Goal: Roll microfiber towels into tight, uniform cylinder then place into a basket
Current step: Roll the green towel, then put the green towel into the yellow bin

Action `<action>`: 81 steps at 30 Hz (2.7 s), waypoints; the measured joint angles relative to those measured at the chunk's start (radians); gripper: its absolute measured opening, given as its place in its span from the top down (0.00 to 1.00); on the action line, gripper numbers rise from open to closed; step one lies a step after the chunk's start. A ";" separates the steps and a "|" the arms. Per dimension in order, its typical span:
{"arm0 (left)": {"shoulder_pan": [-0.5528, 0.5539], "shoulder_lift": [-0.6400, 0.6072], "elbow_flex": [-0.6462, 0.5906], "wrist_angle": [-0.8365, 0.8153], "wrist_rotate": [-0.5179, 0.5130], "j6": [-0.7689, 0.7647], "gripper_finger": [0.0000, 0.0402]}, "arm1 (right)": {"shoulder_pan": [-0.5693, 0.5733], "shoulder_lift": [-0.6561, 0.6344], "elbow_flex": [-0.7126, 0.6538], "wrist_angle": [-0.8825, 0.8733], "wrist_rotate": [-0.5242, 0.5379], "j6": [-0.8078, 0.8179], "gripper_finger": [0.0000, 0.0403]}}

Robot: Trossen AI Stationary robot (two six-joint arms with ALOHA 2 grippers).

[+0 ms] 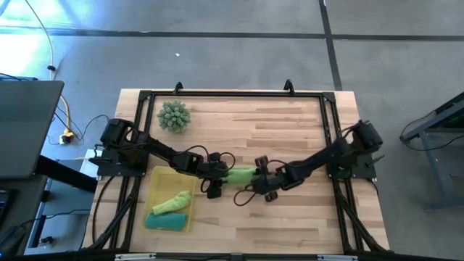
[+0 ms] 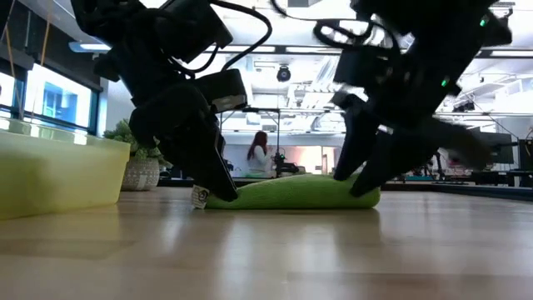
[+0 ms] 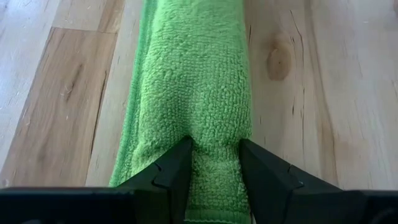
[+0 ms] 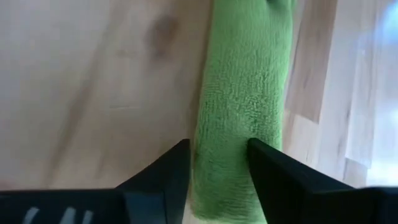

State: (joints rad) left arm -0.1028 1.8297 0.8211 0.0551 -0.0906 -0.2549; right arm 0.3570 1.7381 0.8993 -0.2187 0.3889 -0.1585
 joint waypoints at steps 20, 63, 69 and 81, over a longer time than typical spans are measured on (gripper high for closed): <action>-0.004 -0.116 -0.005 -0.027 -0.035 0.124 0.69 | -0.162 0.086 0.007 0.001 -0.256 0.196 0.57; 0.038 0.174 0.125 0.194 -0.205 0.060 0.46 | -0.227 0.087 0.004 0.034 -0.415 0.238 0.57; 0.023 0.195 0.157 0.125 -0.188 0.041 0.59 | -0.227 0.081 0.004 0.026 -0.419 0.237 0.57; 0.027 0.192 0.154 0.129 -0.098 0.056 0.94 | -0.225 -0.112 -0.005 -0.211 -0.442 0.242 0.57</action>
State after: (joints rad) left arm -0.0762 2.0220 0.9751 0.1839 -0.1882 -0.1993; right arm 0.1319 1.6265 0.8944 -0.4299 -0.0529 0.0834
